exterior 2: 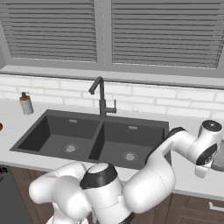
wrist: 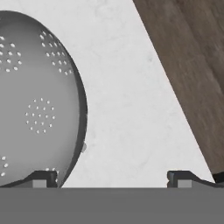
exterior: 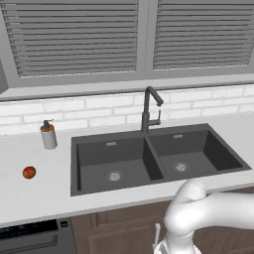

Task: Put the colander in the sink, put the apple in the colander, and turn on the sink faucet and pour water over the colander.

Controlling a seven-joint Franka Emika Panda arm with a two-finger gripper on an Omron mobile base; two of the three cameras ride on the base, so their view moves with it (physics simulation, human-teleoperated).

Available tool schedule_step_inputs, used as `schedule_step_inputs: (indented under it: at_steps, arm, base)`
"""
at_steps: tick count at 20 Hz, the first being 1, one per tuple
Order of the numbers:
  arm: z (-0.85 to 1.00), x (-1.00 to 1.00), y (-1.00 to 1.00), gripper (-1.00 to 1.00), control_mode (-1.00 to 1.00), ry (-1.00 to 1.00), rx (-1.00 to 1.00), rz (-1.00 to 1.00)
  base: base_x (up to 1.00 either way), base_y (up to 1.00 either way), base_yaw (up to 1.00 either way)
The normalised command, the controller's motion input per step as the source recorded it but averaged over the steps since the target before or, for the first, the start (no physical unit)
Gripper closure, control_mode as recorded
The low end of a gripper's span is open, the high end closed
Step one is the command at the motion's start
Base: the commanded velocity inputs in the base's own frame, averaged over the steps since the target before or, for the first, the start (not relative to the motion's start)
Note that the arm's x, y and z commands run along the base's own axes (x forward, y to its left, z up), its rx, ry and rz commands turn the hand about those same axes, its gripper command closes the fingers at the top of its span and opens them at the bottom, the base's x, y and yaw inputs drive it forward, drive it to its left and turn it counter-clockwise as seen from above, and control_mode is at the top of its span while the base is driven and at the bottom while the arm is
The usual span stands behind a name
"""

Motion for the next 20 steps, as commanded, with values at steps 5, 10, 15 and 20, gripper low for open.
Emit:
schedule_step_inputs:
  at_steps: [5,10,15,20]
  arm:
    - [-0.20,0.31,-0.15,-1.00,-1.00,0.00,0.00,-0.03]
    - [-0.11,0.37,-0.18,-1.00,-1.00,-0.01,0.00,-0.01]
    - [-0.22,0.27,-0.13,-1.00,-1.00,0.00,0.00,-0.01]
    - [-0.28,0.11,-0.08,-1.00,-1.00,0.00,0.00,0.00]
  base:
    - [0.00,0.00,0.00]
    - [0.00,0.00,0.00]
    - [0.00,0.00,0.00]
    - [0.00,0.00,0.00]
